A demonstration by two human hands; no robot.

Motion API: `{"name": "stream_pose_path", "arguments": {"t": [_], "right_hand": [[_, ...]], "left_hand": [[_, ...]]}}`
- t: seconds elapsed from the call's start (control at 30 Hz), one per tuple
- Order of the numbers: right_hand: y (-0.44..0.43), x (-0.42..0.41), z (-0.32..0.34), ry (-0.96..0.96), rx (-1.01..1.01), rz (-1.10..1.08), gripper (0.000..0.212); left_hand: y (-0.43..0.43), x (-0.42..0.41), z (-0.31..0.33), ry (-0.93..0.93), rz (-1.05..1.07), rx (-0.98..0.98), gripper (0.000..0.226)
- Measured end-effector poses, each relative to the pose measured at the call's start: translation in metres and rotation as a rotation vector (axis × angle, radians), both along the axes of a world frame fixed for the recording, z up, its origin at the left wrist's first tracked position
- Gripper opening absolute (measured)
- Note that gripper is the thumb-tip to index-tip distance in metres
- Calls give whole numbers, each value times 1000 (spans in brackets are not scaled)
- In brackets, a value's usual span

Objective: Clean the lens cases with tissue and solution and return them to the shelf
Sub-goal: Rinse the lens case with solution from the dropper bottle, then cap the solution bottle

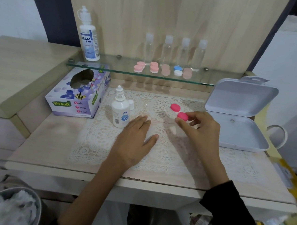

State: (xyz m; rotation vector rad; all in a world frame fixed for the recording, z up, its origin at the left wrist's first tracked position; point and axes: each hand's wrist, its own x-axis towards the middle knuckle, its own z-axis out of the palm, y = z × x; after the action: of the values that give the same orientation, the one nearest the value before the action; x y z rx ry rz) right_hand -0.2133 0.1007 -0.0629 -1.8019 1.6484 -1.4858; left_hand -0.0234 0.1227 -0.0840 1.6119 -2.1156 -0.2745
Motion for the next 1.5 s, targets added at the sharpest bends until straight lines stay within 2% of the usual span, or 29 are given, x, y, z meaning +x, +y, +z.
{"name": "stream_pose_path", "arguments": {"t": [0.2,0.4,0.67,1.1,1.3,1.5], "right_hand": [[-24,-4,35,-110,-71,-164,25],[-56,2,36,-54,-68,-330,28],[-85,8,41,27,-25,-426,30],[-109,6,46,28,46,-422,29],[-98,7,34,66,-109,-393,23],[-108,4,31,52,-114,-360,22]], "left_hand": [[1,0,-1,54,16,-9,59],[1,0,-2,65,22,-4,59],[2,1,-2,78,21,-16,58],[1,1,-2,82,21,-22,58],[1,1,-2,78,20,-27,58],[1,1,-2,77,26,-33,58]]}}
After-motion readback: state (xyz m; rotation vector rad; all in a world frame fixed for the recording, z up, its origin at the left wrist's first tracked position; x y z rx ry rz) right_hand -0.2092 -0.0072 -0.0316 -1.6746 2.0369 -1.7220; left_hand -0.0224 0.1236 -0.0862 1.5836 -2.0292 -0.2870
